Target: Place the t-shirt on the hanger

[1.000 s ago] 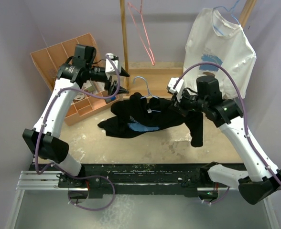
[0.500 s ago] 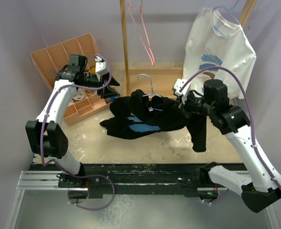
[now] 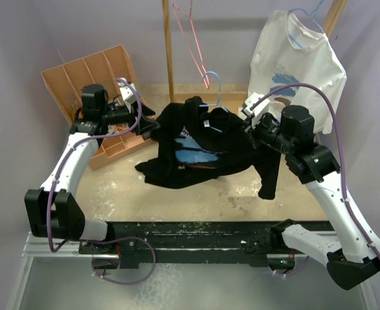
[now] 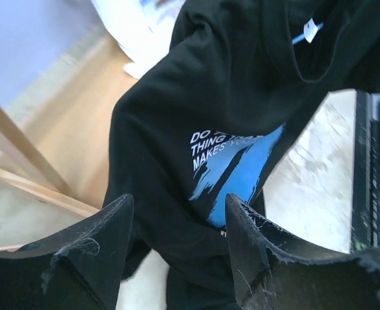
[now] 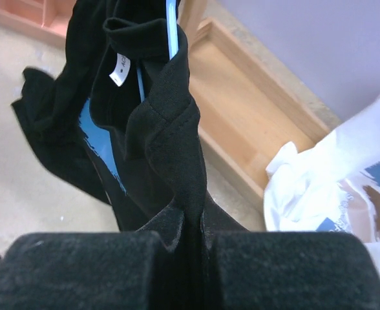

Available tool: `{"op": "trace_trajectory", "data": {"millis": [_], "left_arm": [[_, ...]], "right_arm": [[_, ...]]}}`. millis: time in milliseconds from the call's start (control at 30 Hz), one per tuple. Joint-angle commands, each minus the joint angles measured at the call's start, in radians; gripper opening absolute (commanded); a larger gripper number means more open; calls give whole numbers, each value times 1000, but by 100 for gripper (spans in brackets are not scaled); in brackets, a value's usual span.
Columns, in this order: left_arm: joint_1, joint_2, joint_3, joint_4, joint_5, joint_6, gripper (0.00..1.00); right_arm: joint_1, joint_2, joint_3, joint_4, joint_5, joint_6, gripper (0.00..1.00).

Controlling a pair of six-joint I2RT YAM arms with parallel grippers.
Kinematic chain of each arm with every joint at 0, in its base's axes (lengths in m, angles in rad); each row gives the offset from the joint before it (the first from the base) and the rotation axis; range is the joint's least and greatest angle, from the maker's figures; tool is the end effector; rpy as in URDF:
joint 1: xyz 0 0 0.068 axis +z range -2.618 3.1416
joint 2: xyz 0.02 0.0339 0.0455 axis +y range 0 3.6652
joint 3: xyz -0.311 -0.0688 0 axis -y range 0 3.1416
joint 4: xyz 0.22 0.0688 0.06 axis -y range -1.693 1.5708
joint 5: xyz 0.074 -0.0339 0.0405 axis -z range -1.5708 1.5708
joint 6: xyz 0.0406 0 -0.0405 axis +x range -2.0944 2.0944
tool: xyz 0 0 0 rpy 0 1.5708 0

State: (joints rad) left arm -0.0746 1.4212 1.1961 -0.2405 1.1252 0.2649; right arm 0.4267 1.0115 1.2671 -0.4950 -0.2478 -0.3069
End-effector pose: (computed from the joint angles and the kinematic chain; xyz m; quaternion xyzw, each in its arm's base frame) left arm 0.2797 -0.0576 0.3893 0.3976 0.6623 -0.4098 0.4851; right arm 0.1441 0.0764 0.4639 -0.3511 0.7012 0.1337 0.6060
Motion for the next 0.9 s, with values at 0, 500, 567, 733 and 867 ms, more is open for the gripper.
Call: {"op": "trace_trajectory", "data": {"millis": [0,500,567,733,867], "left_arm": [[7,-81,-22,286,-107,-252,61],[7,40,-140,552,-127,-469,63],[6,56,-120,573,-100,-502,63],[6,59,-92,643,-73,-582,64],[6,72,-68,749,-54,-687,64]], "right_arm": [[-5,-69,25,175,82,76,0],[-5,-218,24,265,172,119,0],[-5,-226,40,280,178,130,0],[-5,-192,173,236,120,148,0],[-6,-96,349,39,114,173,0]]}}
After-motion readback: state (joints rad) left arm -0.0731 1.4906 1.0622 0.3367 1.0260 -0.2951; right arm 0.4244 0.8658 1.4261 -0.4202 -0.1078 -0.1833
